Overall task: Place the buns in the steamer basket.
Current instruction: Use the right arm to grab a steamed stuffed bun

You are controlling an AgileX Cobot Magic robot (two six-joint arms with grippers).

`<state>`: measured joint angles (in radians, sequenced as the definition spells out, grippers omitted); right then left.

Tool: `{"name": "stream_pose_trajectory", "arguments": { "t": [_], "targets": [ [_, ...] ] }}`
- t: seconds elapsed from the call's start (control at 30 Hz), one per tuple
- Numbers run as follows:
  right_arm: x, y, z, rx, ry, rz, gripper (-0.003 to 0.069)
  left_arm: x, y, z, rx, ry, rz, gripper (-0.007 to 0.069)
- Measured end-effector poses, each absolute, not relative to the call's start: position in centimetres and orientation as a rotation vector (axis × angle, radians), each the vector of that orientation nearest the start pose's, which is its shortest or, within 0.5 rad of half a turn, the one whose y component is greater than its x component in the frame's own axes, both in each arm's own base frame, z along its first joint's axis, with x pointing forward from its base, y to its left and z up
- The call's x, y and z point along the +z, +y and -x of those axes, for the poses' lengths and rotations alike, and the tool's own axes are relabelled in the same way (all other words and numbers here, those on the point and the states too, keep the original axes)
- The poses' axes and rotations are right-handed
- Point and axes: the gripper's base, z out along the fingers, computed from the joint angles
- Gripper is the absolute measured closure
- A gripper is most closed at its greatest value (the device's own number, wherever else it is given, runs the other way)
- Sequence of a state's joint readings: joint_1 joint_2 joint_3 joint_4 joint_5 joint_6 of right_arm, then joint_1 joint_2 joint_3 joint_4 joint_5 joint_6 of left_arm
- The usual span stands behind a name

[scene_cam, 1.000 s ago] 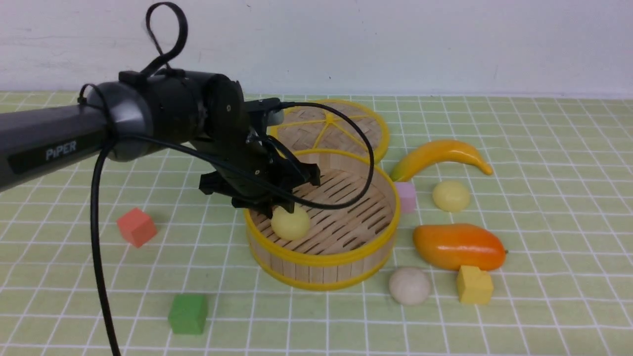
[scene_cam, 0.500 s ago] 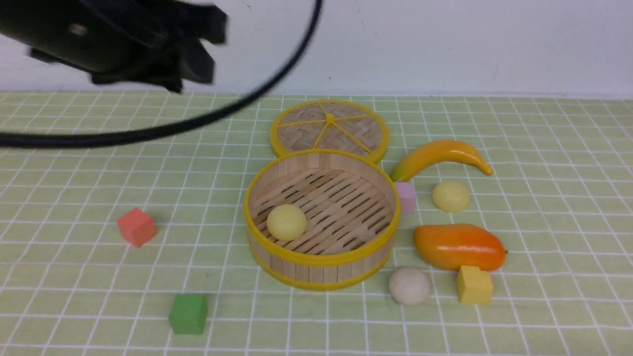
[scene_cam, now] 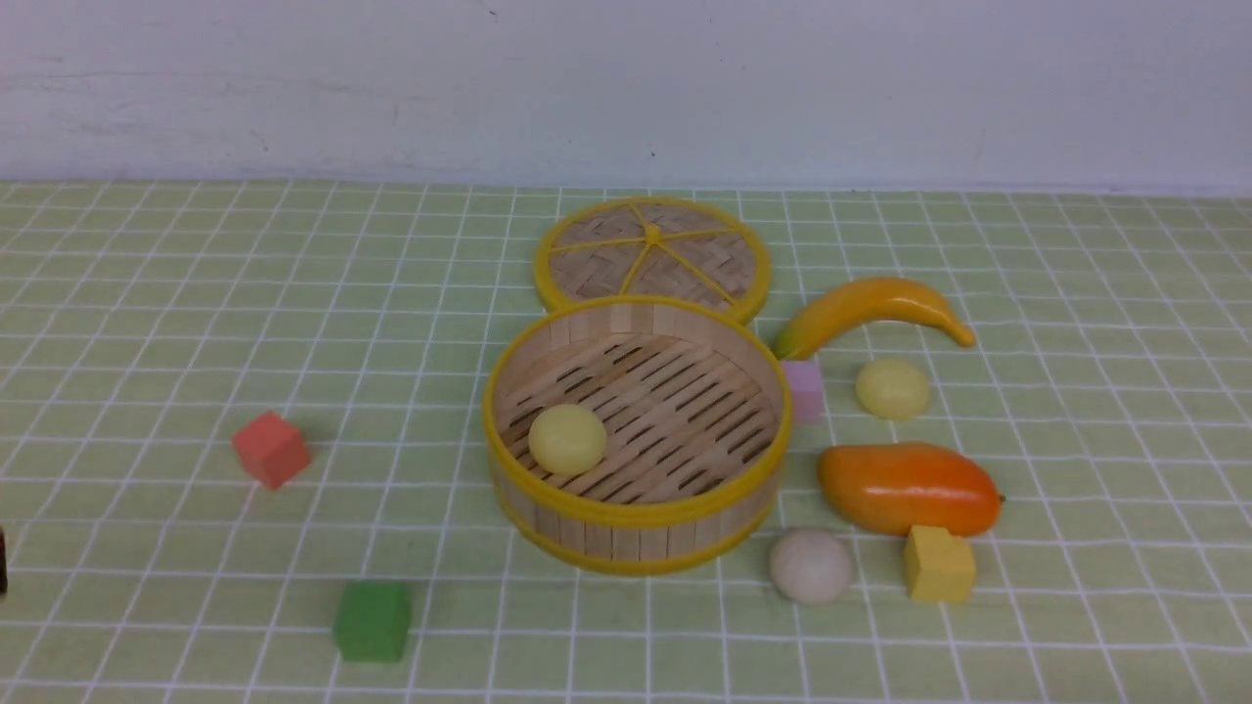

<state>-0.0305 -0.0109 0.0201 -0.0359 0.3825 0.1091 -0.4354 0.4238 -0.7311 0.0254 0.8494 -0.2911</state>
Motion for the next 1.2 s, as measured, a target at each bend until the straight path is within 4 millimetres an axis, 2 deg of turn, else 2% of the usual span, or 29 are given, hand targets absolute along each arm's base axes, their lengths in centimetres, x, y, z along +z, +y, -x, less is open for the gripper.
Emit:
{"name": "stream_pose_trajectory", "arguments": {
  "t": [0.1,0.13,0.17,0.23,0.37,1.2],
  "targets": [
    [17.3,-0.3,-5.2,0.019,1.872,-0.109,0.0420,31.9,-1.6,-3.8,-0.463,1.938,-0.142,0.0636],
    [17.3,-0.3,-5.2,0.019,1.872,-0.109,0.0420,31.8,-1.6,-3.7,-0.467,1.924,-0.141,0.0636],
    [17.3,-0.3,-5.2,0.019,1.872,-0.109,0.0420,30.9,-1.1,-2.6,-0.503,1.847,-0.124,0.0636],
    [17.3,-0.3,-5.2,0.019,1.872,-0.109,0.0420,30.5,-0.6,-1.5,-0.548,1.753,-0.097,0.0636],
    [17.3,-0.3,-5.2,0.019,1.872,-0.109,0.0420,30.6,-0.2,-0.7,-0.596,1.665,-0.053,0.0633],
    [17.3,-0.3,-5.2,0.019,1.872,-0.109,0.0420,30.9,-0.2,-0.6,-0.640,1.643,-0.021,0.0620]
  ]
}}
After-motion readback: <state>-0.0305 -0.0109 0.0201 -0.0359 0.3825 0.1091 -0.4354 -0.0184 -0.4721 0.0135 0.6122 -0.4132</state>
